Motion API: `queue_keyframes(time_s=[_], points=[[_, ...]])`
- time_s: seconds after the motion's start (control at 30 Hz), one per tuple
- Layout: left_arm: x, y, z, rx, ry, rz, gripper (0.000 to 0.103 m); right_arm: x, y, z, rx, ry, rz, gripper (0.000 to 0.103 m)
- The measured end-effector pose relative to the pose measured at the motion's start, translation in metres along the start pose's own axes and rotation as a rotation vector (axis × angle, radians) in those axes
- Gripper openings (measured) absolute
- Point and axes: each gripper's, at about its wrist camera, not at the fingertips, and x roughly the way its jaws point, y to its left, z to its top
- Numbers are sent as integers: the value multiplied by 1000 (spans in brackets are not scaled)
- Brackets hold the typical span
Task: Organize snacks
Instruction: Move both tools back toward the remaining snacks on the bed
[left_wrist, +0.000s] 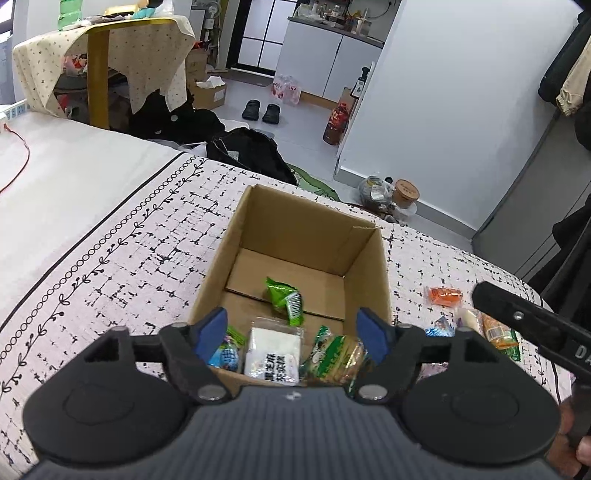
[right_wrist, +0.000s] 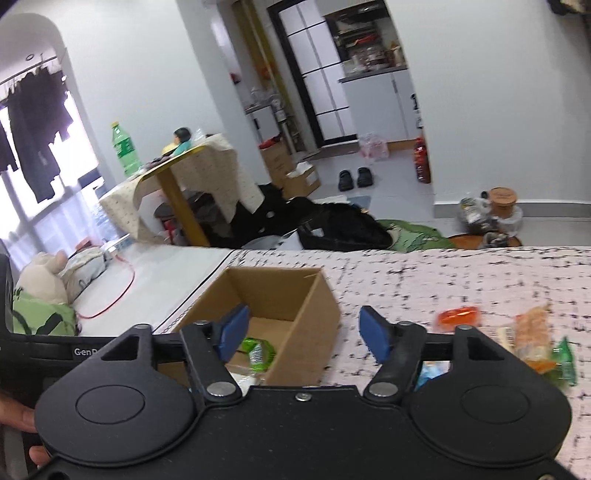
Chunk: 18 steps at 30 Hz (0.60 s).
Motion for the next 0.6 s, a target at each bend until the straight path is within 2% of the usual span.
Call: queue_keyframes(time_s=[0.03, 0.27, 0.4, 0.6], points=[[0, -3, 0, -1, -4, 1, 82, -3, -3, 0, 3, -7, -15, 77], [-4, -19, -4, 9, -35, -19, 103, -22, -21, -10, 1, -24, -81, 94], [-5, -29, -8, 17, -40, -41, 103, -34, -31, -16, 10, -42, -100, 103], [-4, -43, -11, 35, -34, -71, 103, -48, -50, -20, 56, -68, -127, 103]])
